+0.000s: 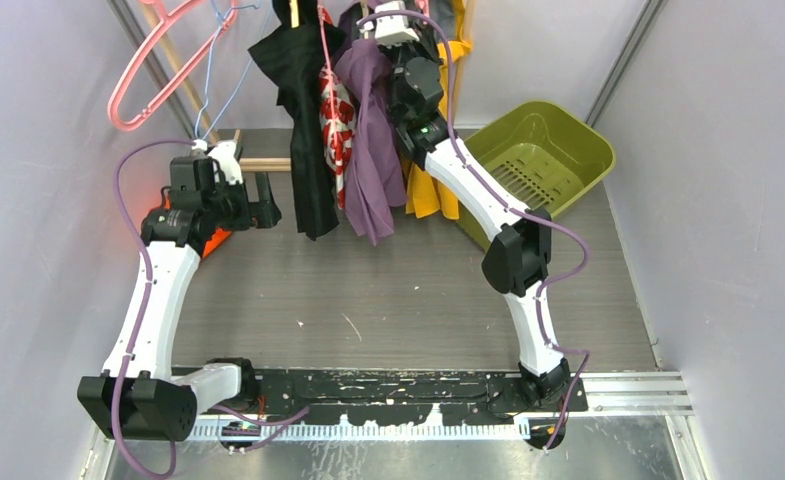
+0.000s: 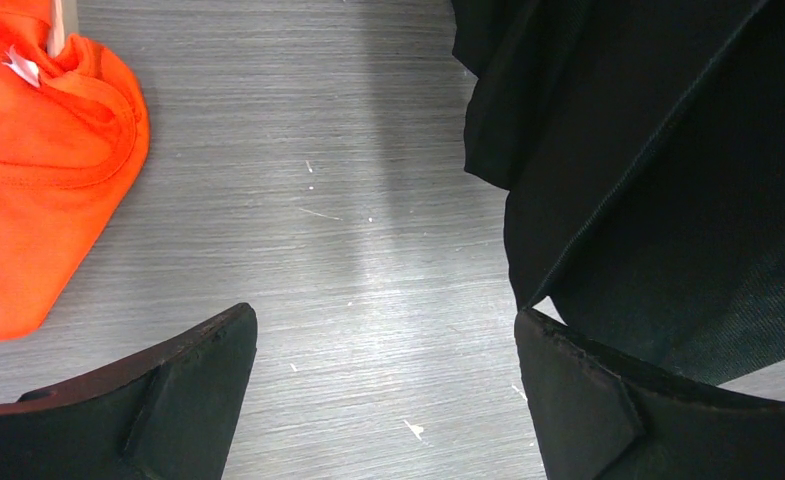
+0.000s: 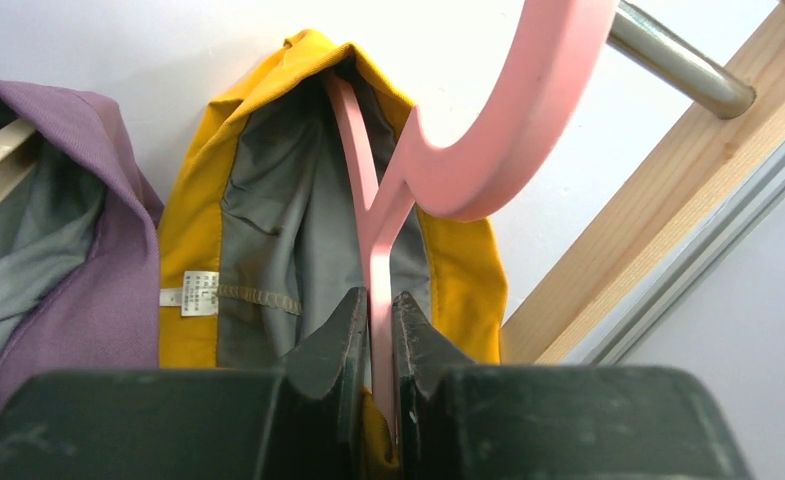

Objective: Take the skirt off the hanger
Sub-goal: Pick up the hanger from the clothesline.

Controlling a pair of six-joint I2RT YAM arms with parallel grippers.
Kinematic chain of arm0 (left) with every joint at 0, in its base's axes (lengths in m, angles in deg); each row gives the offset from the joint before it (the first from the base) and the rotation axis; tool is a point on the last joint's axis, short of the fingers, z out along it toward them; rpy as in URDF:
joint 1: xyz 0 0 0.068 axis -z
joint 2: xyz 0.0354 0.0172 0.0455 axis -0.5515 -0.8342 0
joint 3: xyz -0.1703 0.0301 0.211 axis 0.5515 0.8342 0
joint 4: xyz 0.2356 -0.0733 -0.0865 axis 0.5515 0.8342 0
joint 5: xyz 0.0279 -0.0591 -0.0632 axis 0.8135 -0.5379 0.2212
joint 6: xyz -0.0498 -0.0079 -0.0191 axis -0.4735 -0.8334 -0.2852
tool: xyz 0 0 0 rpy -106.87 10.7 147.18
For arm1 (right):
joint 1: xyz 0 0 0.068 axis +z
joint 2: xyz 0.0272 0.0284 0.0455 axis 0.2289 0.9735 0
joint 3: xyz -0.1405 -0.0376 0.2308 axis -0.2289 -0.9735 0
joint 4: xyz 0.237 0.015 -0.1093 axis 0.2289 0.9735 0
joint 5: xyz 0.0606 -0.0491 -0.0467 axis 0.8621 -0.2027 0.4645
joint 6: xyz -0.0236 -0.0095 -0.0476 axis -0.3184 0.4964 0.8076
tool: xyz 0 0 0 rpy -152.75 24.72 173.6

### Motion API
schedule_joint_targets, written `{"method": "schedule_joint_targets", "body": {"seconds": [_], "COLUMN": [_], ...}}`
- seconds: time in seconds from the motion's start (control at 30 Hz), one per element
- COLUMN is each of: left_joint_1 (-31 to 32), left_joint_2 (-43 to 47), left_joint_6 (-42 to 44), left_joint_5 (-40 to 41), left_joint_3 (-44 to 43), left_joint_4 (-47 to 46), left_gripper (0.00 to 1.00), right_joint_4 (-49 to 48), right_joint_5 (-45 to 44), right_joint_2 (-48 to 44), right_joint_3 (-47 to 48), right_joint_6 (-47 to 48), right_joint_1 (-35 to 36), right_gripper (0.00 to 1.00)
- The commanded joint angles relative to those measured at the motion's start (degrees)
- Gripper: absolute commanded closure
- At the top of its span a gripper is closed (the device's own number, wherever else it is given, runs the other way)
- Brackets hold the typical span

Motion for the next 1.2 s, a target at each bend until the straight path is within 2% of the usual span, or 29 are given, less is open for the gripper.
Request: {"method": "schedule_joint_targets", "body": {"seconds": [0.0, 0.2, 0.57, 0.67, 1.0, 1.1, 1.17], "left_joint_1": [0.08, 0.08, 0.08, 0.09, 0.50, 1.06, 1.64], "left_joint_2": [1.98, 3.79, 3.63, 3.38, 5.03, 5.59, 5.64], "left_joint_6": [-0.69, -0.57, -0.76, -1.02, -1.36, -0.65, -0.21], "left_joint_5": [0.29, 1.08, 1.03, 0.64, 0.41, 0.86, 0.49], "left_joint_3": [0.27, 1.44, 1.73, 1.55, 3.35, 3.06, 2.01], "left_joint_4": [-2.57, -2.43, -3.71, -3.80, -3.42, -2.77, -2.01], "left_gripper": [0.00, 0.00, 0.00, 0.00, 0.00, 0.00, 0.04], "right_joint_4": [-10.94, -12.42, -14.52, -16.11, -19.22, -17.73, -14.41], "right_joint_5": [1.26, 0.91, 2.37, 1.50, -5.29, -6.80, -8.37], "right_joint_2": [-1.83, -1.39, -4.04, -6.04, -16.18, -19.88, -22.57], "right_joint_3": [1.38, 4.80, 4.74, 0.17, -23.92, -27.44, -27.98], "right_joint_6": [6.92, 5.98, 9.26, 9.57, 5.65, 6.62, 5.27], "right_joint_1": [-0.72, 0.07, 3.28, 4.12, 8.44, 11.03, 12.41], "right_gripper": [0.99, 0.99, 0.99, 0.99, 0.99, 0.99, 0.99]}}
